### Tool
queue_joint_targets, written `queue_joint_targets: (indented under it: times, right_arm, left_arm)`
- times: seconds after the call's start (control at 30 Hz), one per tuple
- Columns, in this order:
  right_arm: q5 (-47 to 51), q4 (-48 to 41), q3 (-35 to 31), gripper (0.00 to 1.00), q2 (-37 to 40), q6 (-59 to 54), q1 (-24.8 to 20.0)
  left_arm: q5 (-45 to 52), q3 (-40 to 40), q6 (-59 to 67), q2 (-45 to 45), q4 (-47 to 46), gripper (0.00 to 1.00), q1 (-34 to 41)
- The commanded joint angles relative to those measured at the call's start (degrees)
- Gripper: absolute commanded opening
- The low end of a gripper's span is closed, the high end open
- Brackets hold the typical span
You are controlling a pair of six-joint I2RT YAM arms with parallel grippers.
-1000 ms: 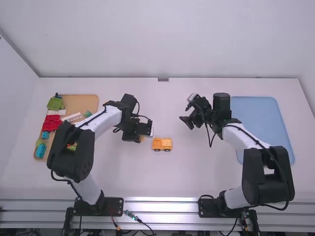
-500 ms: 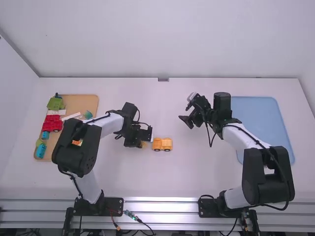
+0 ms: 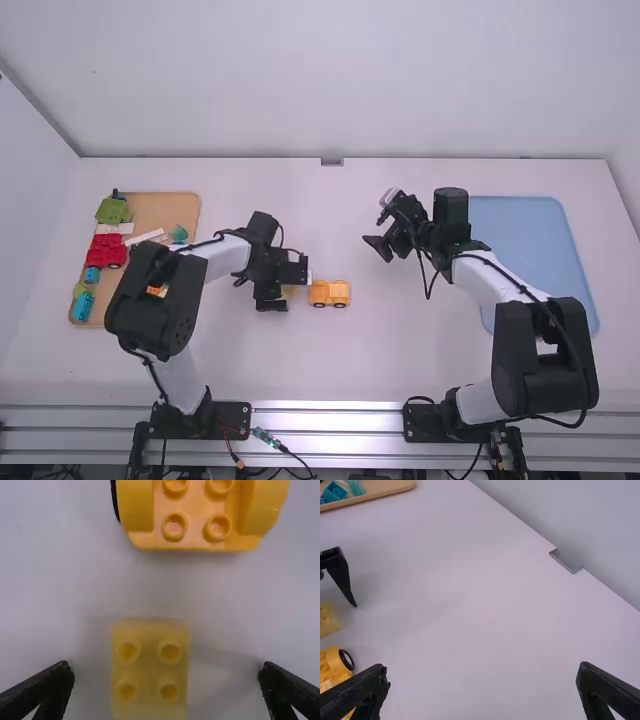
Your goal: Assemble lego blocks to make yellow taxi
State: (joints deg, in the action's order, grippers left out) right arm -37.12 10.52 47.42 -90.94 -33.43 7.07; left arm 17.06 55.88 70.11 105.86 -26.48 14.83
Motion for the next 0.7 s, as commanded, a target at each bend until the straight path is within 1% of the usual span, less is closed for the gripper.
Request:
queue_joint_targets:
  times: [0.0, 0.07, 0.17, 0.2, 0.27, 0.33, 0.37, 0.47, 0.5, 0.53, 0.57, 0.67]
  right_arm:
    - [-0.52, 0.17, 1.75, 0.99, 1.19, 0.20, -0.02]
    - [-0.55, 0.26, 1.75, 0.99, 1.19, 0.17, -0.02]
    - [-0.55, 0.98, 1.75, 0.99, 1.19, -0.04, -0.46]
    - [-0.57, 1.14, 1.75, 0.99, 1.19, -0.48, -0.79]
    - [-0.57, 1.20, 1.75, 0.99, 1.19, -1.16, -0.81]
    - [-0.52, 1.18, 1.75, 0.99, 1.19, -1.53, -0.87]
    - [-0.57, 1.20, 1.75, 0.99, 1.19, -1.51, -1.14]
    - [-0.59, 0.98, 1.75, 0.99, 1.19, -1.53, -2.19]
    - [-1.20, 0.72, 1.73, 0.99, 1.19, -1.53, -2.86]
    - [-1.40, 0.70, 1.73, 0.99, 1.19, -1.55, -2.95]
    - [-3.50, 0.24, 1.66, 0.99, 1.19, -2.75, -3.45]
    - [-11.72, -3.02, 1.64, 0.99, 1.19, -8.70, -5.90]
  left_arm:
    - [-4.13, 4.05, 0.44, -0.73, -3.74, 0.99, 0.17]
    - [-3.98, 7.96, 2.27, -1.43, -9.36, 0.99, 0.17]
    - [-0.28, 17.97, 12.44, -1.96, -22.45, 0.99, -0.42]
    - [2.62, 21.99, 15.98, -2.02, -26.52, 0.99, -1.03]
    - [8.15, 26.82, 18.93, -2.02, -30.49, 0.99, -1.90]
    - [18.99, 32.42, 18.91, -2.02, -33.34, 0.99, -3.52]
    - [22.95, 33.40, 18.10, -2.02, -33.55, 0.99, -4.17]
    - [30.27, 32.83, 20.11, -2.02, -33.64, 0.99, -5.44]
    - [33.29, 29.77, 25.22, -2.02, -32.70, 0.99, -5.88]
    - [33.57, 29.38, 25.75, -2.02, -32.57, 0.99, -5.90]
    - [35.60, 25.88, 28.85, -2.02, -30.56, 0.99, -5.79]
    - [41.77, 16.18, 29.05, -2.02, -22.56, 0.99, -5.92]
